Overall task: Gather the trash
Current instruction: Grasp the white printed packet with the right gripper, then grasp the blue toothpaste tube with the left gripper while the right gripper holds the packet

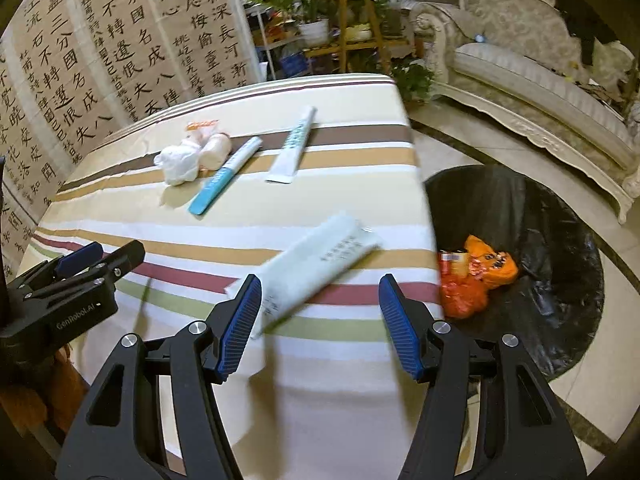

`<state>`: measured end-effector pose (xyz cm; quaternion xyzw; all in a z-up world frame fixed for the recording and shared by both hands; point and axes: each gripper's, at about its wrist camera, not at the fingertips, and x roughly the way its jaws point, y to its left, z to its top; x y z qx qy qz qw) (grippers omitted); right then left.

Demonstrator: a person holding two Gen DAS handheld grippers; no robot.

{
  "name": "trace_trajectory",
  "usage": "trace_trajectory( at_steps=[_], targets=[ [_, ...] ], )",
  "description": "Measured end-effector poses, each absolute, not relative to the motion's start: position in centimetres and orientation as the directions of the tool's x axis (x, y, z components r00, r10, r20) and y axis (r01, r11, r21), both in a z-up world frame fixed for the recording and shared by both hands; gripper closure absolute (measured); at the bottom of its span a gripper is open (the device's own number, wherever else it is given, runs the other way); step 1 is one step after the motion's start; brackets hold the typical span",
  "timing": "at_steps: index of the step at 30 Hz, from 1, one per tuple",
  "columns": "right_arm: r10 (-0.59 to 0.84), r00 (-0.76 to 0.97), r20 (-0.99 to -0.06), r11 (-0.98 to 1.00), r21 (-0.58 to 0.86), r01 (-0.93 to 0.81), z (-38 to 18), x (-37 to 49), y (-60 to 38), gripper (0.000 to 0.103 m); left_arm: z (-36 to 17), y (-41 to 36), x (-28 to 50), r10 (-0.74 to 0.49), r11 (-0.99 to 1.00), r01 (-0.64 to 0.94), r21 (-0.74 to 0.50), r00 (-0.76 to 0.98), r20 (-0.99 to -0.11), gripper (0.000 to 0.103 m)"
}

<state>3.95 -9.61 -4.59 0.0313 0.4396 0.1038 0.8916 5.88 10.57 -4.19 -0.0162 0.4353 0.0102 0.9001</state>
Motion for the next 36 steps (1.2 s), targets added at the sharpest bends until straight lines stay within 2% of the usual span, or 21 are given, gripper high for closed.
trace_trajectory(
  at_steps=[11, 13, 16, 18, 20, 27, 36],
  targets=[
    [0.204, 0.581, -0.788, 0.975, 0.11, -0.193, -5.0, 6.6, -6.3, 0.04, -4.6, 12.8, 6.5, -0.002, 0.997, -0.061, -0.049, 0.61, -0.792, 0.033],
    [0.195, 0.58, -0.791, 0.974, 0.085, -0.212, -5.1, 6.7, -5.6, 0.042, -4.7, 12.7, 6.6, -0.008, 0.997, -0.053, -0.051, 0.608, -0.794, 0.033],
    [0.169, 0.591, -0.789, 0.974, 0.043, -0.221, -5.2, 6.4, -5.2, 0.052, -4.7, 12.5, 6.7, -0.017, 0.997, -0.046, -0.057, 0.609, -0.793, 0.033],
    [0.15, 0.599, -0.787, 0.976, 0.02, -0.219, -5.2, 6.3, -5.2, 0.062, -4.7, 12.3, 6.7, -0.022, 0.997, -0.043, -0.061, 0.608, -0.794, 0.033],
    [0.137, 0.604, -0.785, 0.976, 0.002, -0.22, -5.2, 6.1, -5.4, 0.066, -4.6, 12.0, 6.9, -0.026, 0.998, -0.036, -0.06, 0.609, -0.793, 0.033],
    [0.154, 0.609, -0.778, 0.974, 0.016, -0.225, -5.0, 6.1, -5.8, 0.072, -4.4, 10.2, 7.6, -0.052, 0.998, 0.005, -0.061, 0.611, -0.79, 0.032],
    [0.173, 0.627, -0.759, 0.978, 0.056, -0.203, -4.3, 7.1, -7.9, 0.072, -4.5, 7.6, 10.3, -0.072, 0.997, 0.05, -0.052, 0.594, -0.801, 0.032]
  ],
)
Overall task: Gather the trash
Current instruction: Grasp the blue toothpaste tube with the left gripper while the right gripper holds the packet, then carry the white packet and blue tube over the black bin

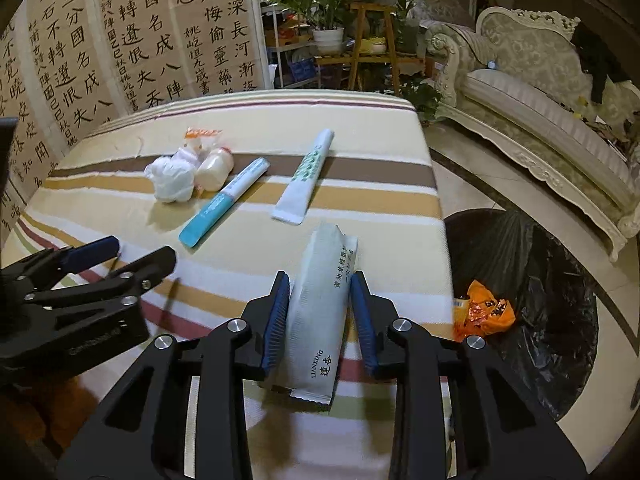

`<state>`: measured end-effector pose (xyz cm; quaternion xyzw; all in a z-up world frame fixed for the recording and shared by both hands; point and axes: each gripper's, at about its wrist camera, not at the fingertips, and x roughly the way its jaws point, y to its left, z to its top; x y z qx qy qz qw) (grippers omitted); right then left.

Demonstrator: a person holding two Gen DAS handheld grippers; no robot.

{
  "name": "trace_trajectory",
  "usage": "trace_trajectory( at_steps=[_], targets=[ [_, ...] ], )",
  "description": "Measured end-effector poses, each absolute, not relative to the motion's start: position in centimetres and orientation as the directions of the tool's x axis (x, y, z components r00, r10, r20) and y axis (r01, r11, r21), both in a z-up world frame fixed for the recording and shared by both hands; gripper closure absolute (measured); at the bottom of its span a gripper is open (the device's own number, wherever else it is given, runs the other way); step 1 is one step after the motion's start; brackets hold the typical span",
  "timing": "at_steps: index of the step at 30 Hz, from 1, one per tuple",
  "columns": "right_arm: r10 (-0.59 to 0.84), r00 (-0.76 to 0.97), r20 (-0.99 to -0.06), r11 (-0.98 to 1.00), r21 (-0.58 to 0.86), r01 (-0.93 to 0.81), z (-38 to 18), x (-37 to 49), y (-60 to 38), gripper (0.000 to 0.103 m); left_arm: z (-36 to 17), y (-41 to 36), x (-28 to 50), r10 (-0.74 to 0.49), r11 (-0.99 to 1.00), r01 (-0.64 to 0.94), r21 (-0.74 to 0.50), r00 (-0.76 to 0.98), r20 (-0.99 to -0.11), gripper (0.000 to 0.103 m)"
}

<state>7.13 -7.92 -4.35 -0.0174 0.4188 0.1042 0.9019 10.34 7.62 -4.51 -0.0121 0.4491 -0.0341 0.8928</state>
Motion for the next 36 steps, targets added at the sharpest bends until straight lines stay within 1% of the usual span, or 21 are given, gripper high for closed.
trace_trajectory(
  at_steps=[4, 8, 9, 11, 13, 15, 16, 22, 25, 28, 29, 30, 36],
  targets=[
    [0.182, 0.634, -0.752, 0.978, 0.074, -0.193, -4.1, 8.0, -9.0, 0.072, -4.5, 6.4, 11.6, -0.072, 0.997, 0.072, -0.036, 0.593, -0.802, 0.035],
    [0.193, 0.636, -0.747, 0.978, 0.093, -0.188, -4.1, 8.6, -9.8, 0.072, -4.9, 5.4, 12.9, -0.064, 0.997, 0.079, -0.022, 0.583, -0.81, 0.042],
    [0.198, 0.635, -0.746, 0.977, 0.1, -0.188, -4.1, 8.7, -10.0, 0.072, -4.9, 5.3, 13.0, -0.057, 0.997, 0.077, -0.014, 0.588, -0.807, 0.047],
    [0.204, 0.636, -0.744, 0.976, 0.106, -0.189, -4.0, 9.0, -10.2, 0.072, -4.9, 5.1, 13.3, -0.051, 0.997, 0.081, -0.004, 0.589, -0.806, 0.053],
    [0.212, 0.634, -0.744, 0.975, 0.115, -0.191, -4.1, 9.2, -10.4, 0.072, -4.8, 4.9, 13.4, -0.052, 0.996, 0.084, -0.003, 0.591, -0.805, 0.061],
    [0.216, 0.632, -0.744, 0.974, 0.121, -0.19, -4.2, 9.3, -10.5, 0.072, -4.8, 4.7, 13.3, -0.05, 0.996, 0.093, 0.007, 0.596, -0.801, 0.072],
    [0.217, 0.632, -0.744, 0.974, 0.123, -0.19, -4.2, 9.2, -10.5, 0.072, -4.8, 4.6, 13.2, -0.049, 0.995, 0.096, 0.011, 0.599, -0.799, 0.076],
    [0.22, 0.63, -0.745, 0.974, 0.132, -0.185, -4.4, 8.9, -10.8, 0.072, -4.8, 4.5, 12.0, -0.06, 0.994, 0.105, 0.006, 0.613, -0.788, 0.08],
    [0.219, 0.631, -0.744, 0.974, 0.132, -0.183, -4.4, 8.6, -10.9, 0.072, -4.6, 4.5, 11.2, -0.066, 0.995, 0.104, -0.003, 0.617, -0.784, 0.084],
    [0.217, 0.634, -0.742, 0.975, 0.132, -0.18, -4.2, 8.2, -11.0, 0.072, -4.2, 4.5, 10.6, -0.074, 0.995, 0.103, -0.012, 0.622, -0.779, 0.088],
    [0.216, 0.635, -0.741, 0.975, 0.131, -0.179, -4.2, 8.1, -11.0, 0.072, -4.1, 4.4, 10.4, -0.076, 0.995, 0.103, -0.014, 0.624, -0.778, 0.094],
    [0.216, 0.638, -0.739, 0.975, 0.131, -0.178, -4.1, 7.9, -11.0, 0.072, -3.9, 4.4, 10.1, -0.082, 0.994, 0.107, -0.018, 0.629, -0.773, 0.095],
    [0.209, 0.647, -0.733, 0.977, 0.127, -0.171, -3.6, 6.7, -11.5, 0.072, -3.8, 4.1, 8.9, -0.095, 0.993, 0.112, -0.031, 0.633, -0.768, 0.096]
  ],
)
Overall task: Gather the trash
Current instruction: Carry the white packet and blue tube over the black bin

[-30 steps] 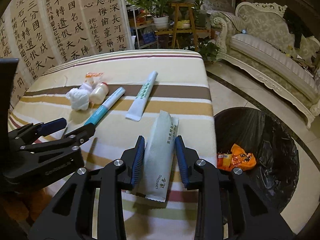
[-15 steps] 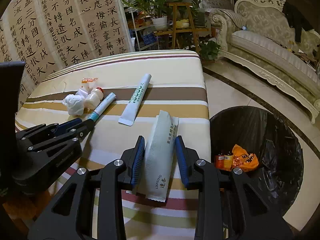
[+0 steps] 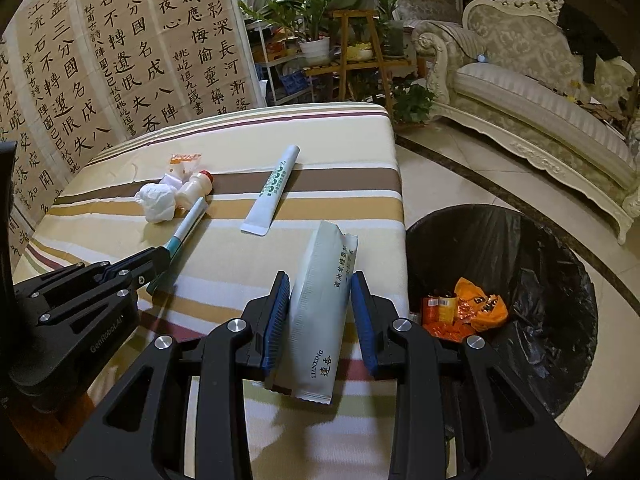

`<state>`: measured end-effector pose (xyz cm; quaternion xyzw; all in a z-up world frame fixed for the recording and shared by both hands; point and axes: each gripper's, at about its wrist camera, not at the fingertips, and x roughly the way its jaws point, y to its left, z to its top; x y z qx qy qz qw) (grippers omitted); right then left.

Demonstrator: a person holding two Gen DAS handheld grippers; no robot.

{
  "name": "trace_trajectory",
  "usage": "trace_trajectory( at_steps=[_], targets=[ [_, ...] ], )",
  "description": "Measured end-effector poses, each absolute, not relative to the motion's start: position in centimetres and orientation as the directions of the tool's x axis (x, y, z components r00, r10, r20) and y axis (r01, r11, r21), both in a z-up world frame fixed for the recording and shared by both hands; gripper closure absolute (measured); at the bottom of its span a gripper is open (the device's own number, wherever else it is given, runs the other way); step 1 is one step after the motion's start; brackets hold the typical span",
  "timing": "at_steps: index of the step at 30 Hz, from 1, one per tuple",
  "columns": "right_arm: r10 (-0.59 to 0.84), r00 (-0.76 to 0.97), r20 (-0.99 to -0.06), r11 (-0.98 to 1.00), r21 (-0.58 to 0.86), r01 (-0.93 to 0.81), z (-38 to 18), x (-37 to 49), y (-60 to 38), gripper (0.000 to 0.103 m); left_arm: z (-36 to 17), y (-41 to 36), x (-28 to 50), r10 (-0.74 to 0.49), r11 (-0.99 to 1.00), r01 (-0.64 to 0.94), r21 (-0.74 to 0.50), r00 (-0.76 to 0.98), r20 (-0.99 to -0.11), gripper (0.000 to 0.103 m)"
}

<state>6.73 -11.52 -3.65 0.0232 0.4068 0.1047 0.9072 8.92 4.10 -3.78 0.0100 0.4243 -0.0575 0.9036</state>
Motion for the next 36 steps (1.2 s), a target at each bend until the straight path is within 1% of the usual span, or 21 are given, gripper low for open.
trace_trajectory(
  at_steps=[7, 22, 36],
  targets=[
    [0.199, 0.659, -0.726, 0.979, 0.124, -0.16, -3.3, 5.4, -12.1, 0.072, -3.1, 4.2, 7.7, -0.096, 0.993, 0.115, -0.027, 0.65, -0.754, 0.098],
    [0.189, 0.687, -0.701, 0.982, 0.12, -0.148, -2.1, 3.3, -13.1, 0.072, -1.5, 4.4, 5.4, -0.103, 0.993, 0.115, -0.033, 0.687, -0.719, 0.099],
    [0.126, 0.721, -0.681, 0.992, 0.105, -0.075, -1.3, 2.9, -16.2, 0.072, 0.0, 1.1, 4.6, -0.173, 0.98, 0.195, -0.045, 0.714, -0.679, 0.099]
  ],
)
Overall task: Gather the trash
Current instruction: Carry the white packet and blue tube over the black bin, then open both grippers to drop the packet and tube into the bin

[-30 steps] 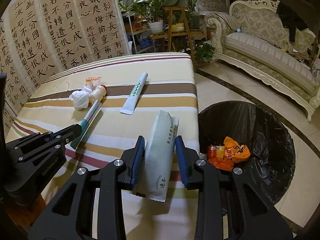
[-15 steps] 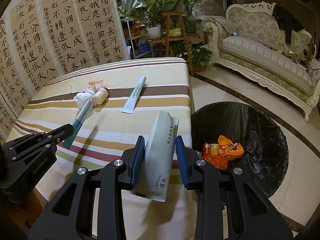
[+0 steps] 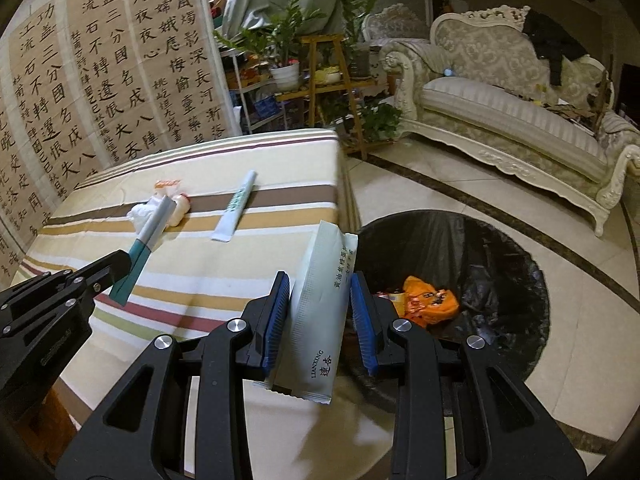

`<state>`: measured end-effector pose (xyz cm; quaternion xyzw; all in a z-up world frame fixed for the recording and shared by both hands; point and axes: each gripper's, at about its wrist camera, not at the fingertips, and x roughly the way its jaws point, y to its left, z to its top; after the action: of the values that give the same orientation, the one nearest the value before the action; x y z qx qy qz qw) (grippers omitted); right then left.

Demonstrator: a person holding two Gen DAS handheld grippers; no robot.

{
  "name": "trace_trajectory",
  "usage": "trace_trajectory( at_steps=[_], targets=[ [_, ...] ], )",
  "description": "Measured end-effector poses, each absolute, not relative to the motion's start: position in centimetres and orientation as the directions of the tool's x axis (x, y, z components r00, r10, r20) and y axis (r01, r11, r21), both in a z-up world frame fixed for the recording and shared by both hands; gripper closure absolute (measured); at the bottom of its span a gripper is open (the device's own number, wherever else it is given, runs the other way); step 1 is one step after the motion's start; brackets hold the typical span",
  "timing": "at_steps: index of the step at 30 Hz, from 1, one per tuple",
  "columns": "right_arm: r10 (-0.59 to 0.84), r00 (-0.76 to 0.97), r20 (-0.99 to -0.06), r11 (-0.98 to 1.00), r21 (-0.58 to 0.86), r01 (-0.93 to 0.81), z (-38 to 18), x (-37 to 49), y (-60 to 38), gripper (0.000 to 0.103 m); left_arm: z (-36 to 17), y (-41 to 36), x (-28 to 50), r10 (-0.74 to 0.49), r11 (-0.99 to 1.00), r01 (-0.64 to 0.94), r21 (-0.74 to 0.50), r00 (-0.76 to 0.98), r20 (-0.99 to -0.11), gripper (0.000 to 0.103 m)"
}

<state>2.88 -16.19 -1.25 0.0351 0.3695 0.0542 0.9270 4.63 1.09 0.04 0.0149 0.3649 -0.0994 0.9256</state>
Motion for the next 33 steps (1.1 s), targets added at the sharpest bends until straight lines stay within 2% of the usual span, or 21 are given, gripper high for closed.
trace_trajectory(
  at_steps=[18, 31, 32, 33],
  targets=[
    [-0.004, 0.734, -0.679, 0.992, 0.09, 0.089, -2.0, 3.3, -23.4, 0.072, -0.1, -6.3, 5.4, -0.28, 0.938, 0.345, -0.038, 0.688, -0.67, 0.099],
    [-0.023, 0.716, -0.697, 0.986, 0.101, 0.13, -3.5, 6.1, -26.8, 0.071, -1.8, -12.1, 8.1, -0.286, 0.913, 0.408, 0.019, 0.672, -0.683, 0.099],
    [-0.022, 0.714, -0.7, 0.986, 0.102, 0.131, -3.7, 6.4, -26.8, 0.07, -1.9, -12.3, 8.3, -0.285, 0.912, 0.409, 0.021, 0.67, -0.685, 0.099],
    [-0.019, 0.71, -0.704, 0.986, 0.104, 0.13, -3.9, 6.6, -27.0, 0.065, -2.0, -12.6, 8.6, -0.284, 0.911, 0.411, 0.022, 0.667, -0.689, 0.099]
  ],
)
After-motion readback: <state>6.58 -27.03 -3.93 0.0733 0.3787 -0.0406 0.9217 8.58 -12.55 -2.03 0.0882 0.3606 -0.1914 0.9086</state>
